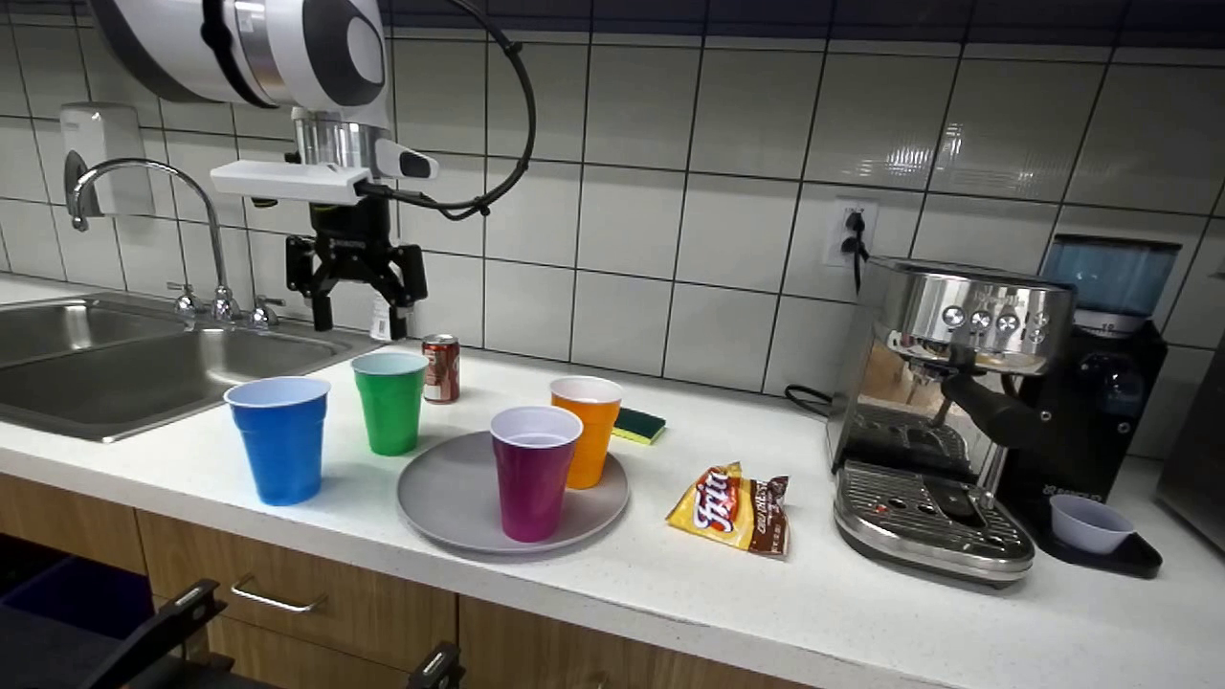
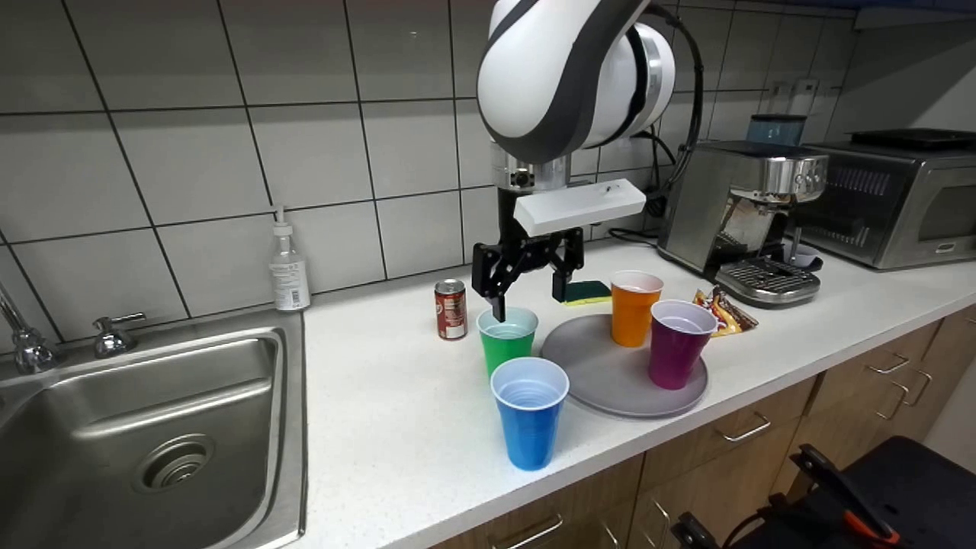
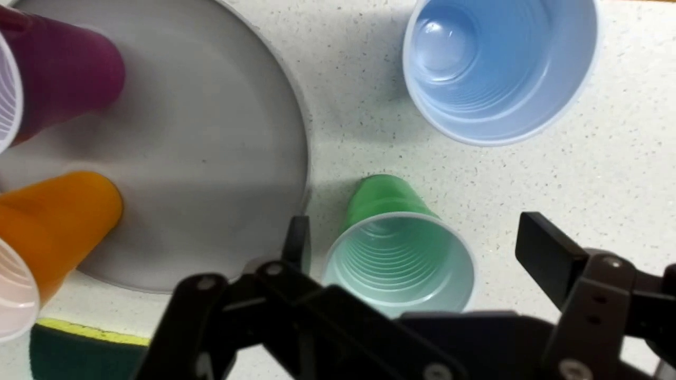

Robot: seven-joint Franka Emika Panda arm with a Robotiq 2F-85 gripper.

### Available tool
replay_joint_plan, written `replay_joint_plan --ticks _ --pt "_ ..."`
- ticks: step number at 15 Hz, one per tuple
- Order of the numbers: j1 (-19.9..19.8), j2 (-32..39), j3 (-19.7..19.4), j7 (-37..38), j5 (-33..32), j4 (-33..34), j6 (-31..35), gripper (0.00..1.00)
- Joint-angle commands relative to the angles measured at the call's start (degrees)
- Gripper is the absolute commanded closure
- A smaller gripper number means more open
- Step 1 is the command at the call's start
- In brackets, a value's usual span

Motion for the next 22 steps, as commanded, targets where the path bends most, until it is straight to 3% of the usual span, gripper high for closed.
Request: replay_joint_plan --ticks 1,22 --pt "0.64 -0.32 1.16 1.23 -1.40 -0.49 1.33 0.00" --pt "5.18 15.04 0.09 7.59 -7.13 12.05 3.44 0.00"
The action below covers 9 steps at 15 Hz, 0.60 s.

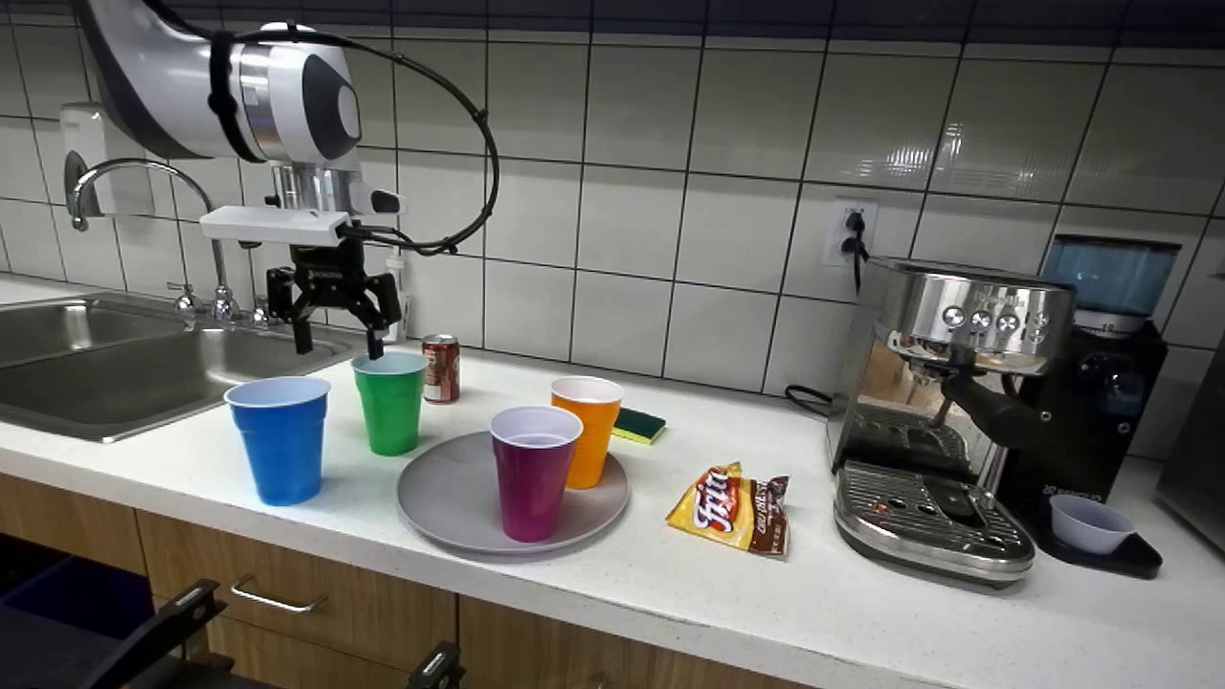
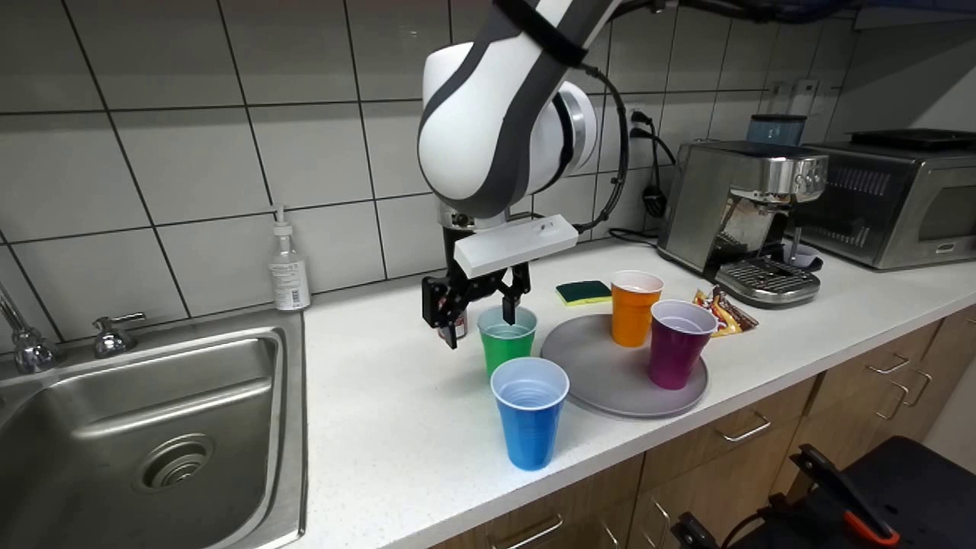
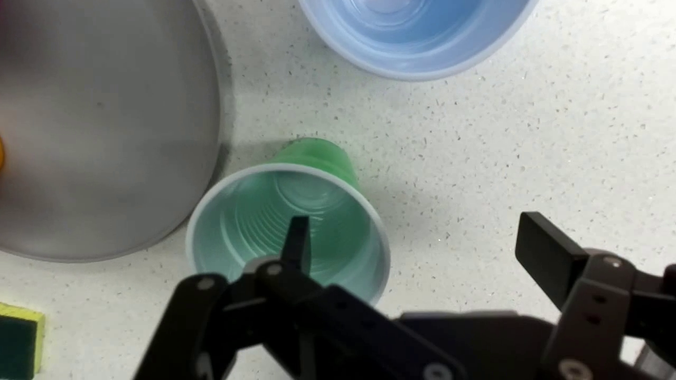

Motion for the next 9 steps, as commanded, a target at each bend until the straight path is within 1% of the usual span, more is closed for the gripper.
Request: replay_joint_plan --ticks 1,9 --pt "1.62 3.24 -1.27 3.18 -2.28 3.81 -0.08 0.00" --pt "3.44 7.19 -3.27 4.29 -2.27 7.67 -0.39 0.01"
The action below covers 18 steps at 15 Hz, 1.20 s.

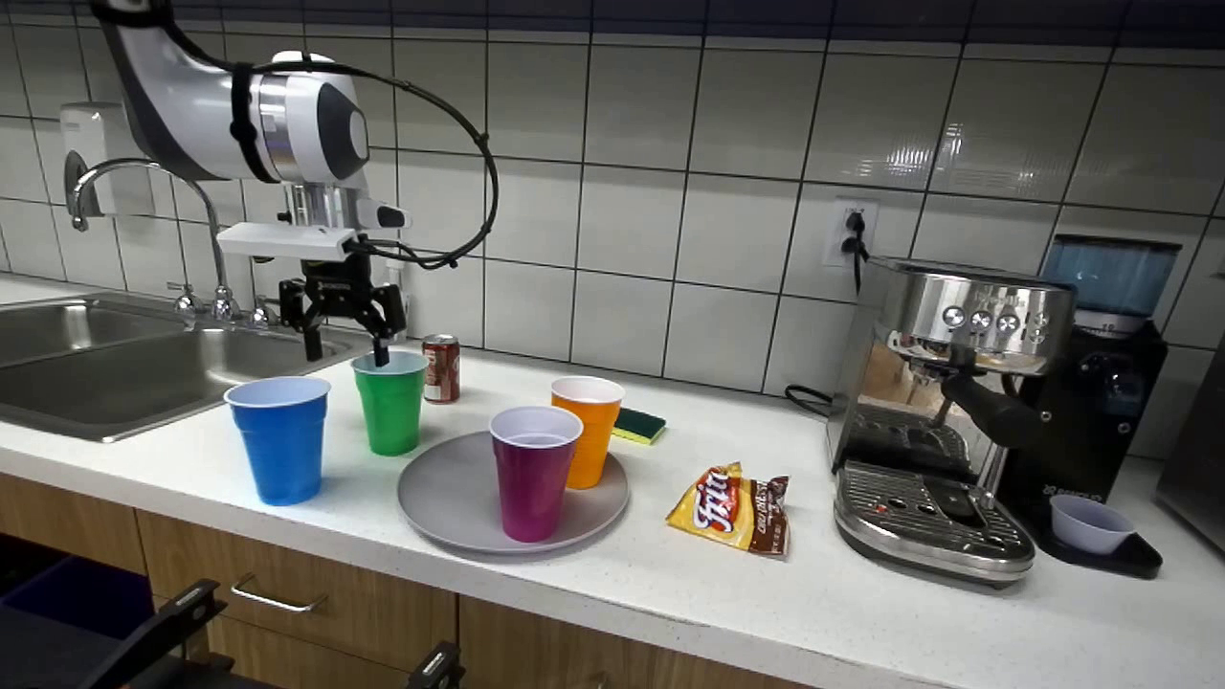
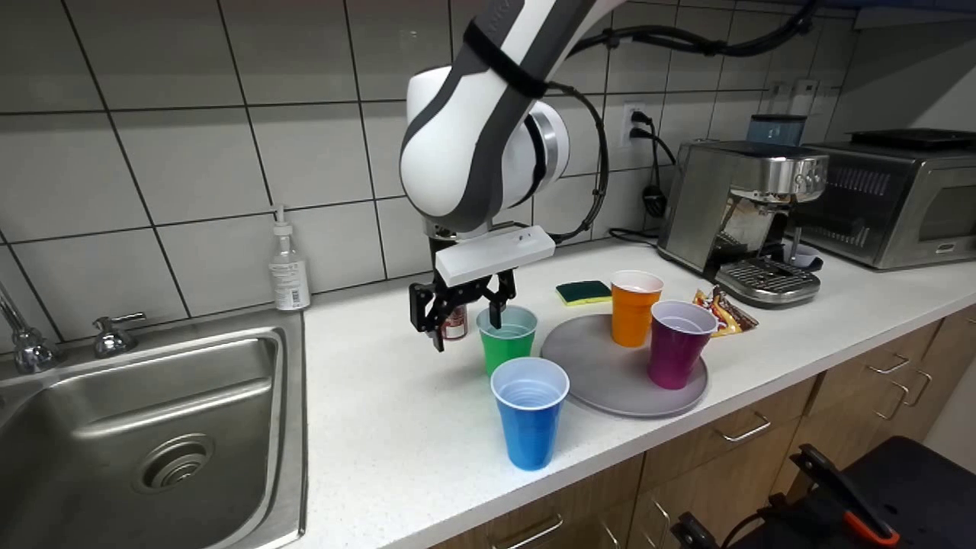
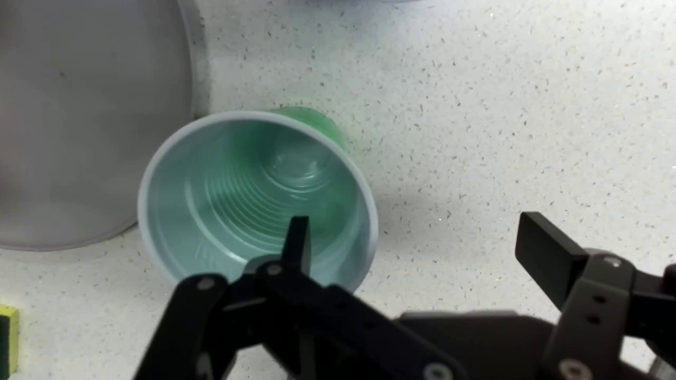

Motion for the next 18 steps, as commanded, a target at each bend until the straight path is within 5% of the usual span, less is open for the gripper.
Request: replay_joint_plan --ticks 1,3,12,18 --pt "1.42 1.65 -1.42 2.28 -1.35 2.37 -0.40 0.25" --pt "1.61 1.86 -1.74 2.18 -1.23 2.68 -0.36 0.30" --pt "1.58 1.12 -2.48 1.91 -1.22 2.16 -0.32 0.99" --pt "1.14 -0.86 -2.97 1.71 -1.01 0.46 -0.27 0.99"
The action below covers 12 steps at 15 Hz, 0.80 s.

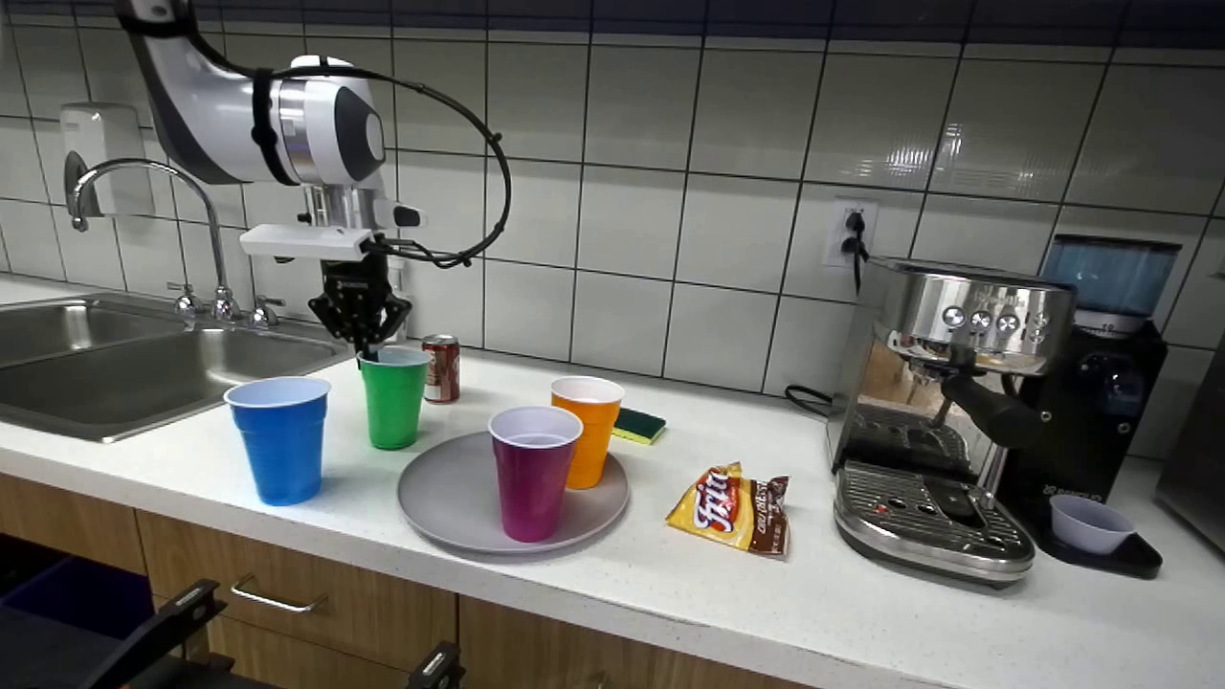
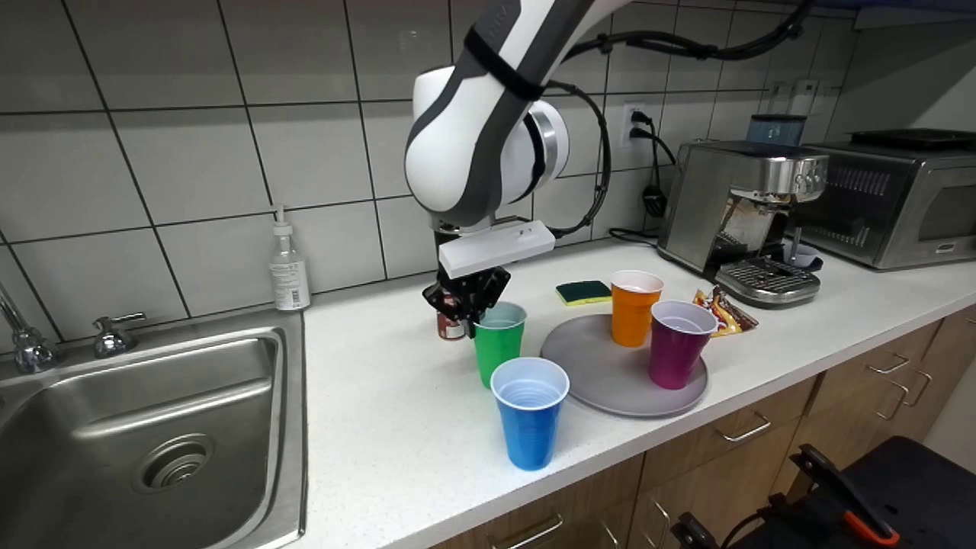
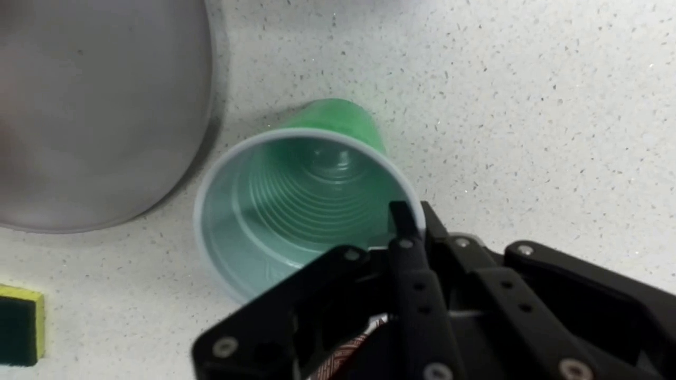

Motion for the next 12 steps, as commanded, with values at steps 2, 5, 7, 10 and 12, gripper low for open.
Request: replay_joint_plan --ticks 2,5,7,10,12 --pt "0.05 -2.86 -0.43 1.17 -0.63 -2.23 -0.23 0.99" --pt "-0.46 -4.52 -0.62 0.76 -0.40 -3.44 -0.15 0.99" --pt "-0.88 -5.80 -0.68 0.47 -0.23 -4.33 -0.04 0.99" --pt "-1.72 -8.03 -0.61 -0.20 -0.15 -5.84 0.15 0.99" --pt "-2.31 -9.43 -0.43 -0.68 0.07 -6.80 0.16 0.99"
